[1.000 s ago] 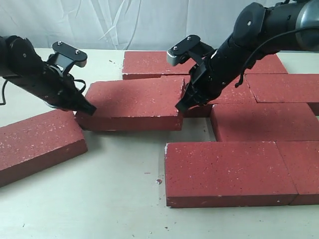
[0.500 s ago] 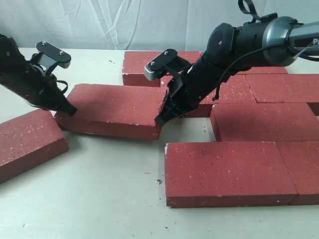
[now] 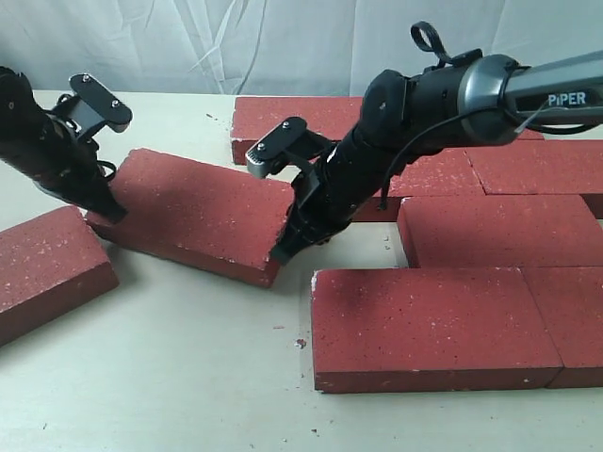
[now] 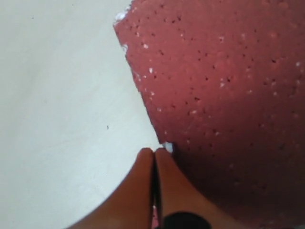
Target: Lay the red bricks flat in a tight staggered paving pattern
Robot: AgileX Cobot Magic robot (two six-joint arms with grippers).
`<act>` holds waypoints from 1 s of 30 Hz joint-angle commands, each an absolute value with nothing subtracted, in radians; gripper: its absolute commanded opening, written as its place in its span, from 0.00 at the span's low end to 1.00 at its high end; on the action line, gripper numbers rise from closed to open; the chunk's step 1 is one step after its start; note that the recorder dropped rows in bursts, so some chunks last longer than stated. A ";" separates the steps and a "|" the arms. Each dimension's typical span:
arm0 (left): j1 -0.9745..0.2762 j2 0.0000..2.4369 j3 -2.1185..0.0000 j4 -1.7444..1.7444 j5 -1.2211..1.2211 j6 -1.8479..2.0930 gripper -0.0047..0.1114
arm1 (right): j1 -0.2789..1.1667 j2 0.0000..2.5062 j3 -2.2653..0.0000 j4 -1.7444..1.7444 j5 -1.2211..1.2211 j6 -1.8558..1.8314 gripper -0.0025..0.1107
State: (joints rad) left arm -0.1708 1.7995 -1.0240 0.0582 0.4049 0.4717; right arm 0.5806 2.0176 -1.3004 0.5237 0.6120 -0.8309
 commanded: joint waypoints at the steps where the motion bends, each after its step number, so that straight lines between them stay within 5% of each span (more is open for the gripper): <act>1: -0.148 1.792 -1.028 0.050 0.387 0.426 0.04 | 0.601 2.017 -1.314 0.488 0.574 -0.837 0.01; 9: -0.131 1.792 -1.028 0.000 0.359 0.419 0.04 | 0.570 2.019 -1.312 0.453 0.446 -0.789 0.01; 22: -0.121 1.841 -1.028 -0.070 0.153 0.419 0.04 | 0.572 1.919 -1.312 0.515 0.689 -0.821 0.01; 30: -0.062 1.917 -1.028 -0.130 0.051 0.419 0.04 | 0.572 2.030 -1.312 0.577 0.482 -0.840 0.01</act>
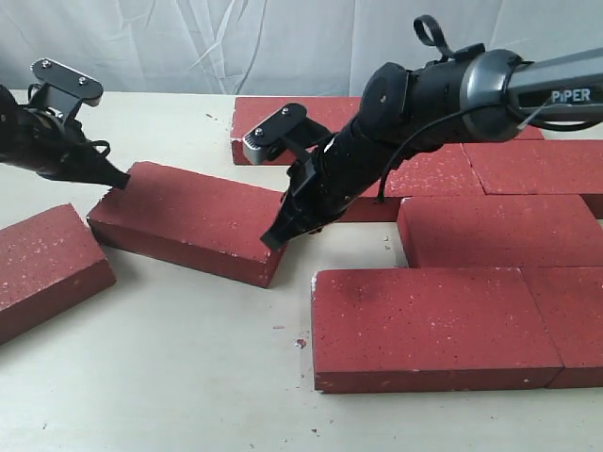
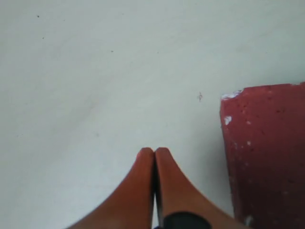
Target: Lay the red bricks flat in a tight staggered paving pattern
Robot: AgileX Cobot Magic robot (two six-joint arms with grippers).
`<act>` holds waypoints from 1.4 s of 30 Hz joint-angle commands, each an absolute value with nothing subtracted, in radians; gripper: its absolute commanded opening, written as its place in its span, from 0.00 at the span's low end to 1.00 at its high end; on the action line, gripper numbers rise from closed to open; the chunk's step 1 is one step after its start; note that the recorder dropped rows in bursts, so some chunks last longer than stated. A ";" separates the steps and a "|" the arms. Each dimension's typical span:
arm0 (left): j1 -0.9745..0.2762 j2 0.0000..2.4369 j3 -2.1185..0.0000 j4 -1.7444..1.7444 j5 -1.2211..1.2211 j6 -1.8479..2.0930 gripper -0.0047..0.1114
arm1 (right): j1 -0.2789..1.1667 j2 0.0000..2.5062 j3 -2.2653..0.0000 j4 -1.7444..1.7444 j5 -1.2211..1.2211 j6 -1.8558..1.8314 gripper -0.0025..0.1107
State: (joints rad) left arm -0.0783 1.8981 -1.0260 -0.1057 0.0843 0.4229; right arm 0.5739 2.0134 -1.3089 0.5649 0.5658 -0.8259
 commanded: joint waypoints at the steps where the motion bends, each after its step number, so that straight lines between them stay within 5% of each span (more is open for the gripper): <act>1: -0.065 1.920 -1.028 -0.130 0.051 0.419 0.04 | 0.572 2.030 -1.312 0.593 0.463 -0.840 0.01; 11: -0.091 1.920 -1.028 -0.122 0.073 0.423 0.04 | 0.572 1.978 -1.331 0.637 0.259 -0.863 0.01; 17: -0.091 1.920 -1.028 -0.122 0.087 0.423 0.04 | 0.572 2.096 -1.503 0.601 0.594 -0.861 0.01; 42: -0.149 1.919 -1.028 -0.122 0.204 0.490 0.04 | 0.572 2.103 -1.503 0.450 0.926 -0.752 0.01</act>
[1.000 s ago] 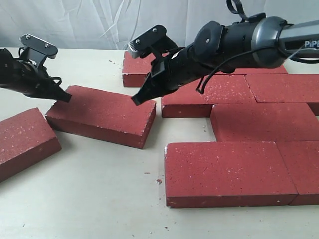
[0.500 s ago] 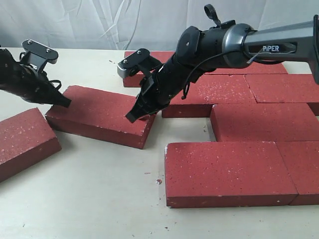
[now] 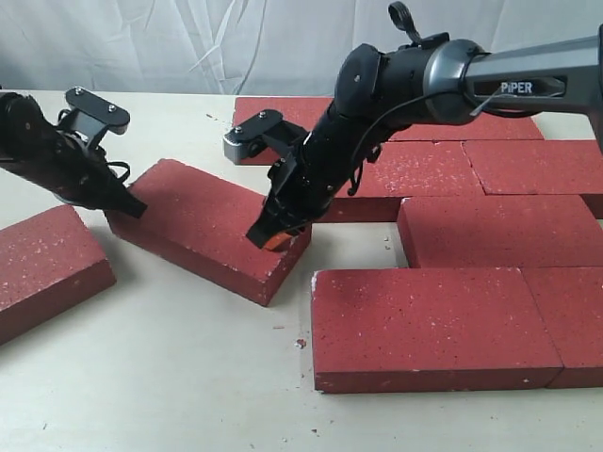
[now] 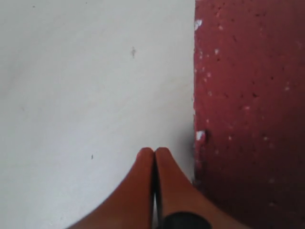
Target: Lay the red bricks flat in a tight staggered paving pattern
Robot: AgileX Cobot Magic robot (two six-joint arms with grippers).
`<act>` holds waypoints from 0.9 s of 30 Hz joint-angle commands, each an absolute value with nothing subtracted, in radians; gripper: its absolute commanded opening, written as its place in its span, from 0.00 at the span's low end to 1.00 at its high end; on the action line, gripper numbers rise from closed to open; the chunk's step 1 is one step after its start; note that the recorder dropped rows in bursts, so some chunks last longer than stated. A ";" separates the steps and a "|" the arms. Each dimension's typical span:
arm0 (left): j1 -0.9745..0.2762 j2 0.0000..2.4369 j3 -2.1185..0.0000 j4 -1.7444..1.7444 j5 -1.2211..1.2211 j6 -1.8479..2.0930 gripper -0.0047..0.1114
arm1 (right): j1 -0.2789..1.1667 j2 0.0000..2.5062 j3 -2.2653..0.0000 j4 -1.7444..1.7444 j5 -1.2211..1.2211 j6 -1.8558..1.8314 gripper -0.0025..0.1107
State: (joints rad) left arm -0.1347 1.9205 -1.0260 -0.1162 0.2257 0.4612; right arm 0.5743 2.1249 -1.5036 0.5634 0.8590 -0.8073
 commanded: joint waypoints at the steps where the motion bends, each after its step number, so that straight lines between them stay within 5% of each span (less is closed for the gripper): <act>1: -0.149 1.919 -1.028 -0.122 0.199 0.490 0.04 | 0.570 2.095 -1.503 0.431 0.923 -0.734 0.01; 15: -0.141 1.883 -1.028 -0.122 0.222 0.497 0.04 | 0.570 1.977 -1.456 0.278 1.038 -0.650 0.01; 27: -0.143 1.923 -1.028 -0.195 0.162 0.497 0.04 | 0.570 2.032 -1.391 0.151 0.803 -0.555 0.01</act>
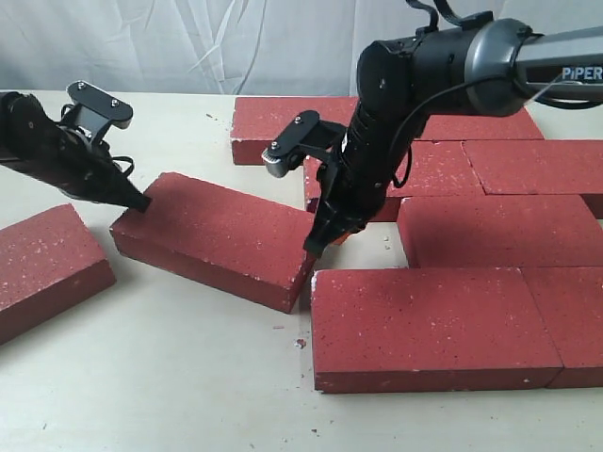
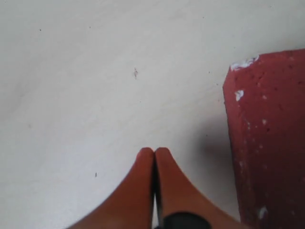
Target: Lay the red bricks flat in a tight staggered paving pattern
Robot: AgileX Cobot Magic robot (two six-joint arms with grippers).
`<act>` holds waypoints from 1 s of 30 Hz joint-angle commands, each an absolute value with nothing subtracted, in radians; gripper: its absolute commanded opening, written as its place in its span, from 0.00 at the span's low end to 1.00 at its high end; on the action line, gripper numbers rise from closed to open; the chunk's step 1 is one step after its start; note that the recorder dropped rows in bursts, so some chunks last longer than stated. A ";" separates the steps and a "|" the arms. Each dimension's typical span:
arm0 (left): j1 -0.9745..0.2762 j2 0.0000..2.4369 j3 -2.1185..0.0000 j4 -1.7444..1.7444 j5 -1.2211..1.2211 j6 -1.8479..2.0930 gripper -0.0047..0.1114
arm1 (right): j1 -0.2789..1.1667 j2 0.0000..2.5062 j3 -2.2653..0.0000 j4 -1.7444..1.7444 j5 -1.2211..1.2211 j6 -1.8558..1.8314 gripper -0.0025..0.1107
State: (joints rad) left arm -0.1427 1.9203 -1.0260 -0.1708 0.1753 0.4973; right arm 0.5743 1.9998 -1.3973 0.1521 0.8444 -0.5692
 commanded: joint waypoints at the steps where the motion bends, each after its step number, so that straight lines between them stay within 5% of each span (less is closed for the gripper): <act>1: -0.143 1.923 -1.028 -0.195 0.169 0.497 0.04 | 0.570 2.043 -1.391 0.151 0.796 -0.555 0.01; 30: -0.131 1.874 -1.028 -0.202 0.440 0.589 0.04 | 0.570 2.080 -1.391 0.209 0.544 -0.555 0.01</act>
State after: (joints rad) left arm -0.1308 1.8855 -1.0260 -0.1963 0.4041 0.5624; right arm 0.5722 2.0851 -1.3892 0.1934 0.5241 -0.5574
